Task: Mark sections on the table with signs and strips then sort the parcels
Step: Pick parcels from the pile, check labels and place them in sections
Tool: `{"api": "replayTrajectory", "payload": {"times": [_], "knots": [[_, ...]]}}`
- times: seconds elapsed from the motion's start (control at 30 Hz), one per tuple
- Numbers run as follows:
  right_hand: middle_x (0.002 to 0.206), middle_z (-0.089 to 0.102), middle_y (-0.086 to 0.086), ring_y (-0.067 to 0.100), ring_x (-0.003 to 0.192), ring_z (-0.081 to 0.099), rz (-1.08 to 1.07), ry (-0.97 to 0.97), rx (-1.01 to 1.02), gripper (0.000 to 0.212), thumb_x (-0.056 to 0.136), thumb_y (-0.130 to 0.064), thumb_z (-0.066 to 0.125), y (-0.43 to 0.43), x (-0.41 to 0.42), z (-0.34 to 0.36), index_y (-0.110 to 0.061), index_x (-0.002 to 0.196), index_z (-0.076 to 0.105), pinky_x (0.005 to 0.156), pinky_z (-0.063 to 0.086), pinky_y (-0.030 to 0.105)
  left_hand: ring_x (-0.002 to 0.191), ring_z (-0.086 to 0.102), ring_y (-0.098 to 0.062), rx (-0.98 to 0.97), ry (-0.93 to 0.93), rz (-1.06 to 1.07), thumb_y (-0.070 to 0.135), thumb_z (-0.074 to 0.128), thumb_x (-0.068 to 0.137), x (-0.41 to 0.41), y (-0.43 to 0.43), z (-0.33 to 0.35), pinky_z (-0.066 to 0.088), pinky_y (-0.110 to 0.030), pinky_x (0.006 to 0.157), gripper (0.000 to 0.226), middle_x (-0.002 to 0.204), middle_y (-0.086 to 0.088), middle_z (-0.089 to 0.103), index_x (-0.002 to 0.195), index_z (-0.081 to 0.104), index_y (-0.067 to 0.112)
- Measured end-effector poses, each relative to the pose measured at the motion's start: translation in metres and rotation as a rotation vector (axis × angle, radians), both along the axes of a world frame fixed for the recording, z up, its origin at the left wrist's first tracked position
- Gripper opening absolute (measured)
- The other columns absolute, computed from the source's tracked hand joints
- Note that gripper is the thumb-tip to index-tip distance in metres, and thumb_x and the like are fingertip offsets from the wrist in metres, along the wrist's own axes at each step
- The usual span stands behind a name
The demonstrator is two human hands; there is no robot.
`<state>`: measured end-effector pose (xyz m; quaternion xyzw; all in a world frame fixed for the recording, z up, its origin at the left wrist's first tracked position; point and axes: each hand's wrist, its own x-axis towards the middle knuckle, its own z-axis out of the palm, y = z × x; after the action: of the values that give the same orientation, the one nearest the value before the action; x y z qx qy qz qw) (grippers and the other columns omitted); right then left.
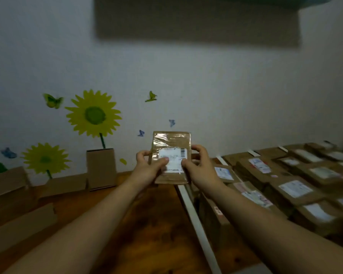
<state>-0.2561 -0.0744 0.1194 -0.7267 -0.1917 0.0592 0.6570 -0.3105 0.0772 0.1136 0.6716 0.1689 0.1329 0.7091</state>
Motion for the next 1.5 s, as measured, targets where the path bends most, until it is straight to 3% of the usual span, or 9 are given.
{"api": "replayTrajectory", "payload": {"times": [0.27, 0.47, 0.6, 0.7, 0.9, 1.03, 1.13, 1.27, 1.5], "knots": [[0.105, 0.063, -0.004, 0.013, 0.083, 0.071, -0.231, 0.091, 0.036, 0.039, 0.094, -0.017, 0.056, -0.142, 0.042, -0.026, -0.032, 0.126, 0.041, 0.070, 0.060, 0.033, 0.080, 0.070, -0.023, 0.027, 0.082, -0.197, 0.011, 0.064, 0.086, 0.072, -0.127, -0.017, 0.057, -0.034, 0.059, 0.054, 0.107, -0.009, 0.065, 0.128, 0.035, 0.028], [0.131, 0.052, -0.010, 0.017, 0.118, 0.056, -0.288, 0.096, -0.039, 0.056, 0.089, -0.036, 0.058, -0.213, 0.075, -0.036, -0.053, 0.134, 0.029, 0.099, 0.049, 0.044, 0.081, 0.067, -0.024, -0.006, 0.102, -0.309, 0.017, 0.064, 0.087, 0.133, -0.204, -0.027, 0.059, -0.040, 0.068, 0.045, 0.100, -0.006, 0.062, 0.123, 0.040, 0.029], [0.117, 0.059, -0.014, 0.004, 0.102, 0.059, -0.434, 0.090, 0.001, 0.044, 0.093, -0.028, 0.055, -0.267, 0.096, -0.041, -0.054, 0.123, 0.036, 0.084, 0.053, 0.023, 0.084, 0.068, -0.024, 0.044, 0.117, -0.498, 0.025, 0.066, 0.086, 0.175, -0.256, -0.030, 0.059, -0.039, 0.068, 0.049, 0.106, -0.004, 0.061, 0.126, 0.037, 0.031], [0.129, 0.056, -0.008, 0.012, 0.109, 0.060, -0.531, 0.114, -0.004, 0.053, 0.094, -0.032, 0.053, -0.315, 0.111, -0.043, -0.053, 0.136, 0.029, 0.094, 0.052, 0.039, 0.087, 0.067, -0.019, 0.033, 0.104, -0.594, 0.022, 0.067, 0.086, 0.198, -0.304, -0.028, 0.059, -0.037, 0.072, 0.053, 0.101, 0.003, 0.058, 0.128, 0.037, 0.033], [0.130, 0.056, -0.003, 0.015, 0.105, 0.063, -0.608, 0.176, 0.043, 0.061, 0.096, -0.027, 0.052, -0.427, 0.137, -0.055, -0.047, 0.144, 0.022, 0.091, 0.054, 0.041, 0.094, 0.066, -0.023, 0.148, 0.149, -0.709, 0.027, 0.075, 0.077, 0.239, -0.414, -0.034, 0.056, -0.043, 0.085, 0.067, 0.124, -0.006, 0.055, 0.129, 0.035, 0.041], [0.141, 0.046, -0.003, 0.020, 0.119, 0.055, -0.630, 0.214, -0.016, 0.077, 0.088, -0.038, 0.064, -0.521, 0.158, -0.060, -0.050, 0.145, 0.014, 0.099, 0.048, 0.041, 0.069, 0.070, -0.015, 0.077, 0.195, -0.737, 0.013, 0.066, 0.085, 0.261, -0.500, -0.034, 0.057, -0.027, 0.059, 0.058, 0.103, -0.004, 0.058, 0.132, 0.039, 0.032], [0.148, 0.036, -0.002, 0.026, 0.129, 0.047, -0.665, 0.260, -0.036, 0.093, 0.073, -0.049, 0.072, -0.593, 0.175, -0.059, -0.054, 0.143, 0.011, 0.104, 0.043, 0.052, 0.082, 0.067, -0.019, 0.118, 0.244, -0.784, 0.010, 0.063, 0.086, 0.277, -0.551, -0.035, 0.058, -0.026, 0.062, 0.052, 0.106, -0.005, 0.057, 0.131, 0.047, 0.031], [0.126, 0.058, 0.005, 0.024, 0.105, 0.063, -0.622, 0.355, -0.020, 0.043, 0.086, -0.025, 0.067, -0.653, 0.197, -0.068, -0.034, 0.122, 0.045, 0.090, 0.054, 0.048, 0.100, 0.065, -0.027, 0.109, 0.298, -0.806, 0.012, 0.067, 0.082, 0.297, -0.599, -0.043, 0.054, -0.045, 0.090, 0.055, 0.122, -0.011, 0.055, 0.130, 0.049, 0.034], [0.113, 0.058, 0.002, 0.020, 0.096, 0.066, -0.617, 0.472, 0.149, 0.036, 0.094, -0.027, 0.058, -0.690, 0.251, -0.089, -0.030, 0.124, 0.039, 0.075, 0.059, 0.036, 0.094, 0.064, -0.024, -0.111, 0.293, -0.464, 0.018, 0.075, 0.077, 0.350, -0.658, -0.075, 0.055, -0.039, 0.081, 0.076, 0.128, -0.014, 0.054, 0.138, 0.029, 0.019]]}}
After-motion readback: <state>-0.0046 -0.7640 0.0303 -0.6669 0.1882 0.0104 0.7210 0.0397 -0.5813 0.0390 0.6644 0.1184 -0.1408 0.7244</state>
